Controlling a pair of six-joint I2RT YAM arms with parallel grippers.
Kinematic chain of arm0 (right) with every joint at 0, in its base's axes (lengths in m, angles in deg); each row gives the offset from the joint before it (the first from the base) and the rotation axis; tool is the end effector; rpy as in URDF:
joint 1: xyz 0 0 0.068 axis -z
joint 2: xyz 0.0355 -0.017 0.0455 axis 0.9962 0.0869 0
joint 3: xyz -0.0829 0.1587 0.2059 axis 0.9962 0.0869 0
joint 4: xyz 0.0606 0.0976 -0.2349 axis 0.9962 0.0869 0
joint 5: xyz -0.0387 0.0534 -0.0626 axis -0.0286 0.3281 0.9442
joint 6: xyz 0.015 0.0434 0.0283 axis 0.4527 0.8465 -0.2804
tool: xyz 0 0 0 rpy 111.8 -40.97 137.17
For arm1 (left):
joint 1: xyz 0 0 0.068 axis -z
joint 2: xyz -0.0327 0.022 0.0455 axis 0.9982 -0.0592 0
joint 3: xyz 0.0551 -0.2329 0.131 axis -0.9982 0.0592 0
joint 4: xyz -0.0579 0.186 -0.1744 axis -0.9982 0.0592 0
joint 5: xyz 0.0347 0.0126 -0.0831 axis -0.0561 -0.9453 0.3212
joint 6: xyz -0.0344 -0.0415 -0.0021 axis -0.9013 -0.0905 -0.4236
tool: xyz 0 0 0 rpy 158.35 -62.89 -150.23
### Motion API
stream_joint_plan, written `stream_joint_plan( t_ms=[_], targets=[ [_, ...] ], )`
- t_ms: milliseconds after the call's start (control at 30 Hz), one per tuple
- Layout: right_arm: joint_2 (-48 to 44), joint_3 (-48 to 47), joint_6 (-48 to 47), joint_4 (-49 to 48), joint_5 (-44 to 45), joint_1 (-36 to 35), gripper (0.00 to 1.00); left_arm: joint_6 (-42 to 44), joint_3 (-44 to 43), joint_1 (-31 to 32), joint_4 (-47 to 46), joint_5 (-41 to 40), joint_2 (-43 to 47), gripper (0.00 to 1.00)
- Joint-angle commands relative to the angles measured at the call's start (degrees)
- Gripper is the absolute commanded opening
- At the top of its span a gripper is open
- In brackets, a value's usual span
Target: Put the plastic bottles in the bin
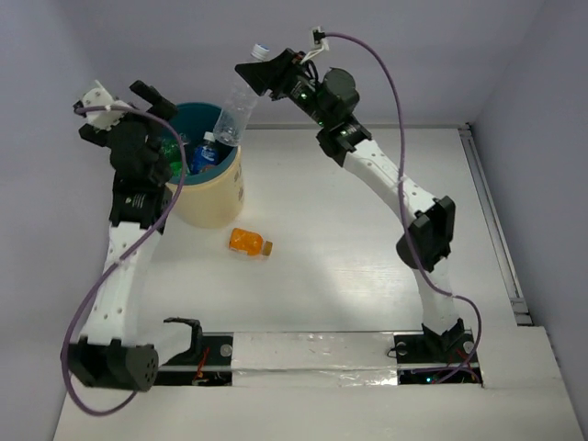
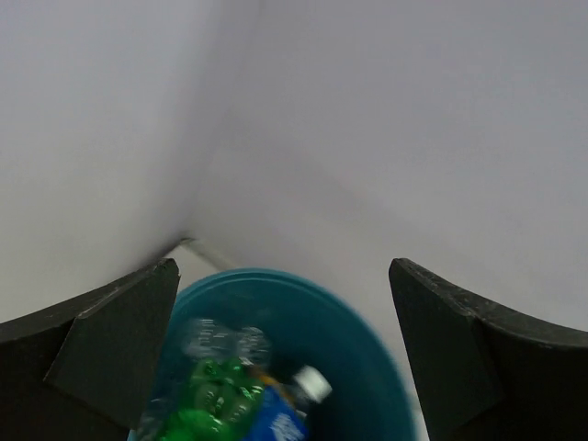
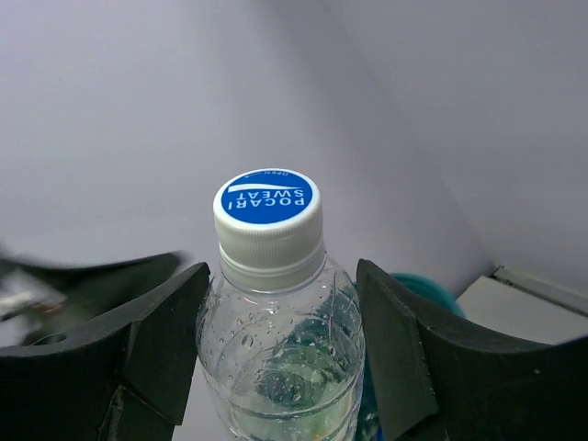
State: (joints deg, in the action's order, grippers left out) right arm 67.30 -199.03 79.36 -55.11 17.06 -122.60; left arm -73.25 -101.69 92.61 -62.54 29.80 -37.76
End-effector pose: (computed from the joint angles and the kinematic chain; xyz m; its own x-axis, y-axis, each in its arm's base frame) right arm 0.3750 0.3000 0.4808 -0.2675 0.6241 -0.7341 -0.8011 0.2794 0.5293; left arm 0.2552 -0.0069 0.4761 0.4040 -0.2552 -0.8784 -0.3462 0.8462 -0.4051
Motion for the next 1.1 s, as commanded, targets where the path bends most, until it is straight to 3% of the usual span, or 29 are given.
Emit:
stream_joint_plan(
  t_ms=[0, 100, 233, 467, 633, 667, 733, 767, 833, 867, 900, 967, 1000, 1067],
  targets=[
    [6.2, -11.0, 2.3, -1.9, 5.9, -1.1, 0.70, -8.0, -1.6, 0.0, 3.6, 11.4, 7.1, 0.99],
    [11.7, -19.6, 0.7, 0.4, 8.9, -1.8, 0.70, -10.1, 3.2, 0.5, 6.2, 17.2, 16.0, 0.95],
    [13.2, -20.4, -7.0, 2.4, 13.1, -5.3, 0.74, -11.3, 10.4, 0.5, 9.5, 20.9, 25.0, 0.85],
    [12.3, -19.4, -18.4, 7.7, 14.4, -8.3, 0.94, -10.9, 19.7, 0.5, 17.4, 27.4, 33.8, 0.80],
    [4.4, -11.0, -21.7, 8.1, 15.1, -8.8, 0.98, -10.9, 22.4, 0.5, 20.1, 30.8, 38.8, 0.79],
    [-0.3, -4.8, -22.1, 8.0, 15.1, -8.8, 0.97, -10.7, 22.6, 0.5, 20.6, 31.4, 39.3, 0.79],
    [-6.0, 3.9, -24.1, 5.9, 15.7, -8.8, 0.91, -9.9, 22.7, 0.5, 21.8, 32.0, 40.5, 0.76],
    [-9.0, 14.0, -24.6, 4.6, 16.3, -8.8, 0.78, -9.7, 23.1, 0.5, 21.9, 32.8, 41.0, 0.74],
    [-17.8, 24.5, -25.2, 0.9, 16.9, -8.8, 0.54, -9.8, 23.8, 0.5, 22.0, 33.4, 42.5, 0.64],
    [-20.4, 29.5, -24.9, -0.7, 17.0, -8.8, 0.34, -9.8, 24.5, 0.5, 21.8, 33.9, 43.1, 0.60],
    [-24.8, 38.5, -24.1, -2.5, 16.7, -8.8, 0.24, -10.0, 24.9, 0.5, 21.7, 35.0, 43.8, 0.48],
    [-27.6, 45.4, -23.6, -2.4, 12.0, -8.8, 0.08, -10.2, 25.8, 0.5, 21.5, 35.6, 44.3, 0.35],
    [-28.6, 49.8, -23.2, -1.4, 7.9, -8.8, 0.08, -10.2, 26.4, 0.5, 21.2, 35.9, 44.3, 0.23],
    [-28.5, 53.1, -22.8, -0.7, 3.3, -9.4, 0.15, -10.4, 27.1, 0.5, 21.0, 36.8, 44.2, 0.16]
  ],
)
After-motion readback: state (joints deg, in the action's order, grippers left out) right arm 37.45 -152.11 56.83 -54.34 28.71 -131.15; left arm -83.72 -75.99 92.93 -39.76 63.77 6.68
